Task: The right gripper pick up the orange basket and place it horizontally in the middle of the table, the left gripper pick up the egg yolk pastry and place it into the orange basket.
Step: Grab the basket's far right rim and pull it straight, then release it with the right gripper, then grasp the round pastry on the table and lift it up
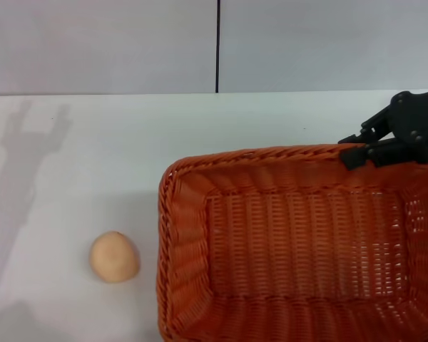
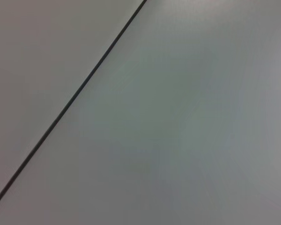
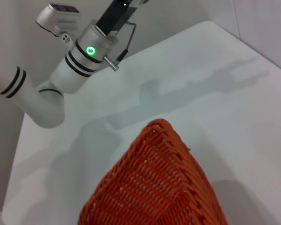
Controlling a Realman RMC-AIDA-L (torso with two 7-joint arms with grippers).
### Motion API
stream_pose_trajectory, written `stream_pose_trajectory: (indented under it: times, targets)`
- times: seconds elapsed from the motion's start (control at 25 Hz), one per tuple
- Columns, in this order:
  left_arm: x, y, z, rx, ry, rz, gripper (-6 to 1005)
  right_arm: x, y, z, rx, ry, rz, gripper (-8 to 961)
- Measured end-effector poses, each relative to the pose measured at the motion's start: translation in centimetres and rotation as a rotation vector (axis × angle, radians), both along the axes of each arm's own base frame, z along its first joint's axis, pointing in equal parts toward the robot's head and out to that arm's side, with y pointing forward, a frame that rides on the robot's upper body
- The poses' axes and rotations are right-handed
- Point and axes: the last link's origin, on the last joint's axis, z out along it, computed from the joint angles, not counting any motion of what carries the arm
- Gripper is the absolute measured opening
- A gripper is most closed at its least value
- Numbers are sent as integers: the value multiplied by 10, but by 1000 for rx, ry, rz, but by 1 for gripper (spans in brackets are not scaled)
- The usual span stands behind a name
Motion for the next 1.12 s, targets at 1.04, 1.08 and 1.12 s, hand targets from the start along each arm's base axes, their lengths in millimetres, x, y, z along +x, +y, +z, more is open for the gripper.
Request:
stream_pose_trajectory:
  times: [1.04,1.08,1.12]
  targets:
    - [-4,-6,7,-52,30,-52,843,51,-5,29,598,541,-143,406]
    - [-4,-6,7,-52,30,-52,843,57,-11,30,642,585,-160,406]
    - [-3,-8,13,-76,61,-96,843,67,-19,34,719,645,-176,406]
